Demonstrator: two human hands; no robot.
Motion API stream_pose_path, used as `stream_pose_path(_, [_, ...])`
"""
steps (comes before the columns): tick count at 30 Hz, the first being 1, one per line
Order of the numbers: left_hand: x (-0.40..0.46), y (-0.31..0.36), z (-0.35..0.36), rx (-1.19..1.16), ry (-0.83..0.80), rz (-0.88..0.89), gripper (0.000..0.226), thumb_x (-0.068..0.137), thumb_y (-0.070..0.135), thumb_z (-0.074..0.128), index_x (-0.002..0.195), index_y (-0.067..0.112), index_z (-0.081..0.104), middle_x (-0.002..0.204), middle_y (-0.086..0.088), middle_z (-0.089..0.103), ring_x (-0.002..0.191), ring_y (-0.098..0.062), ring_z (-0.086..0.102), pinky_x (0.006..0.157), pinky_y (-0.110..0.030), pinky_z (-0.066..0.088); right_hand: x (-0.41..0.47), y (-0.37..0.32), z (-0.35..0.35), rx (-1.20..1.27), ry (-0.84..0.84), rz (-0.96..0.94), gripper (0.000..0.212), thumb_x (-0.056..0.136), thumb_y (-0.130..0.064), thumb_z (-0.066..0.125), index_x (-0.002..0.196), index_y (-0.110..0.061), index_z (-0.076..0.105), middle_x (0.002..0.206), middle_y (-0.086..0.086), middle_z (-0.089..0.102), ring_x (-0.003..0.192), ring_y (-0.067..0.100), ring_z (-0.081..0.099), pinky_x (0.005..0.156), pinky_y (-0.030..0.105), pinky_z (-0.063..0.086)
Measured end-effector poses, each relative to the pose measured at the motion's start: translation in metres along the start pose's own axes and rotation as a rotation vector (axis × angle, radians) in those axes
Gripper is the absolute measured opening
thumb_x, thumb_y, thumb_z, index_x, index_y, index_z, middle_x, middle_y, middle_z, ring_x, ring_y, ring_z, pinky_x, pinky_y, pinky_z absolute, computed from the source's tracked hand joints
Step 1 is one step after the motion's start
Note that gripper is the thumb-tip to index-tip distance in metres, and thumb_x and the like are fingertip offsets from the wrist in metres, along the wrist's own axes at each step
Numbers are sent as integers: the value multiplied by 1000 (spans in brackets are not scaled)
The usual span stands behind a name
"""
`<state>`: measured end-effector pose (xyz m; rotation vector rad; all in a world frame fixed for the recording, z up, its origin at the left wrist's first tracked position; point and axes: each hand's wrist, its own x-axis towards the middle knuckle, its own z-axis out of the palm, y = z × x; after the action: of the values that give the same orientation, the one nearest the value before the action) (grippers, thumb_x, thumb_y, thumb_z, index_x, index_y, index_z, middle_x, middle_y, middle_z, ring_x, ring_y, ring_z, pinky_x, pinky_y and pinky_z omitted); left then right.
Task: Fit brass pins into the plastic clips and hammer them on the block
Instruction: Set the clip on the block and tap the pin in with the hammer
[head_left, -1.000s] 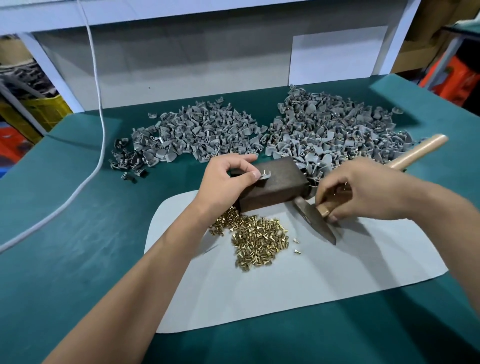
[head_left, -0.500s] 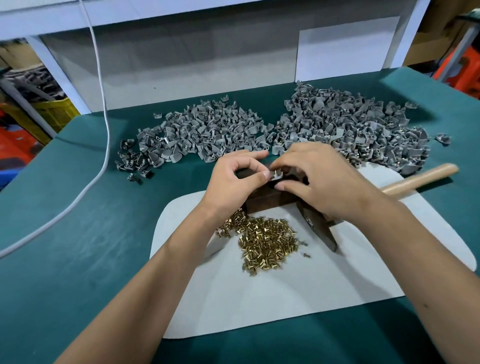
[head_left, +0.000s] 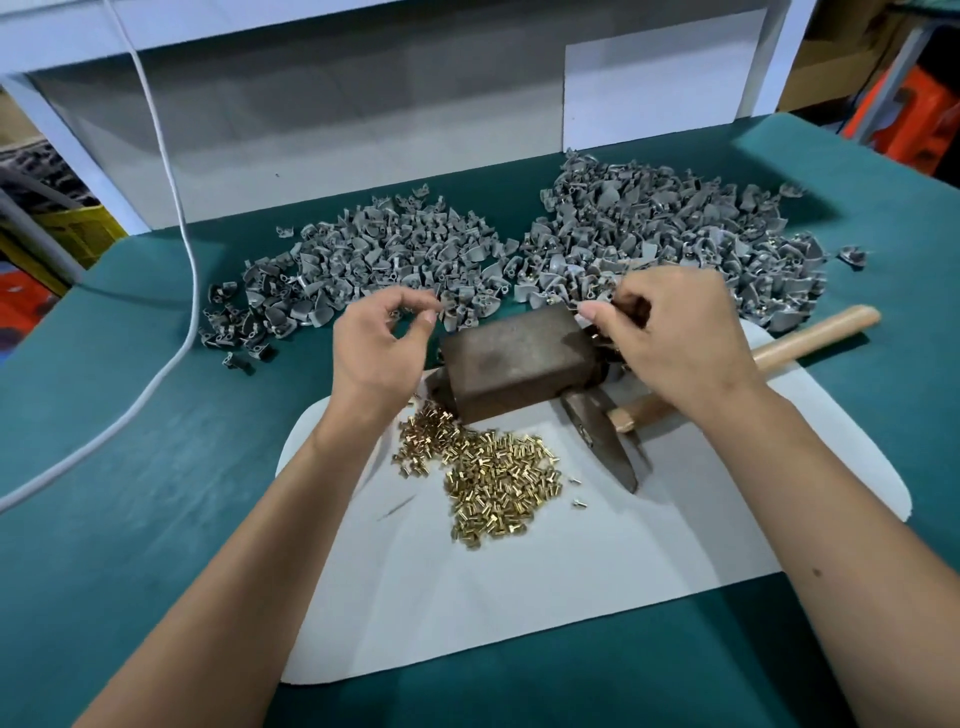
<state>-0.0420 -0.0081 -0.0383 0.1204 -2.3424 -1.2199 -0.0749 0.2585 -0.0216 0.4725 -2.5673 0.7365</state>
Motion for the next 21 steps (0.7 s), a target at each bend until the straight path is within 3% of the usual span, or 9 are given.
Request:
stream_pose_path(3, [8, 2, -7, 116, -74, 30, 22, 94, 4, 69, 106, 21, 77, 110, 10, 72, 110, -9, 66, 101, -39, 55, -2, 1, 0, 24, 33, 179, 51, 85, -58, 73, 60, -17, 58, 55, -7, 56, 52, 9, 51, 56, 27, 34])
stream_pose_path(5, [17, 3, -10, 174, -175, 41, 28, 92, 2, 71, 109, 23, 77, 111, 10, 72, 106, -7, 66, 100, -34, 55, -2, -4, -3, 18, 73, 187, 47, 84, -58, 74, 63, -18, 61, 57, -8, 58, 54, 7, 53, 57, 25, 35])
stream_pose_path(7, [26, 4, -12, 229, -262, 60, 30, 90, 2, 74, 111, 23, 77, 112, 10, 71, 100, -1, 65, 98, -27, 54, -5, -15, -7, 59, 63, 66, 37, 87, -54, 73, 70, -22, 63, 64, -8, 60, 60, 8, 56, 60, 25, 42])
stream_pose_path(11, [36, -1, -12, 311, -368, 99, 29, 87, 6, 77, 109, 24, 77, 110, 10, 69, 94, 6, 60, 91, -18, 52, -26, -62, -3, 201, -202, -361, 18, 93, -36, 70, 93, -18, 69, 87, -6, 64, 78, 12, 59, 75, 32, 55])
stream_pose_path(15, [38, -5, -8, 382, -351, 169, 18, 84, 7, 80, 95, 21, 79, 93, 12, 68, 81, 3, 61, 74, -14, 53, -48, -99, 10, 182, -410, -710, 18, 98, -33, 64, 105, -18, 71, 99, -4, 64, 93, 21, 61, 76, 45, 53])
stream_pose_path(18, [35, -9, -8, 398, -343, 177, 19, 80, -2, 76, 77, 16, 74, 80, 8, 67, 74, -7, 62, 76, -28, 56, -57, -115, 24, 93, -422, -767, 22, 100, -35, 60, 117, -24, 67, 112, -4, 60, 107, 21, 59, 77, 44, 52])
stream_pose_path(21, [32, -15, -7, 370, -285, 76, 24, 82, 1, 77, 71, 21, 70, 76, 6, 69, 71, -8, 65, 71, -25, 56, -61, -118, 35, -33, -399, -713, 19, 100, -35, 57, 116, -26, 62, 118, -5, 52, 106, 21, 57, 69, 40, 48])
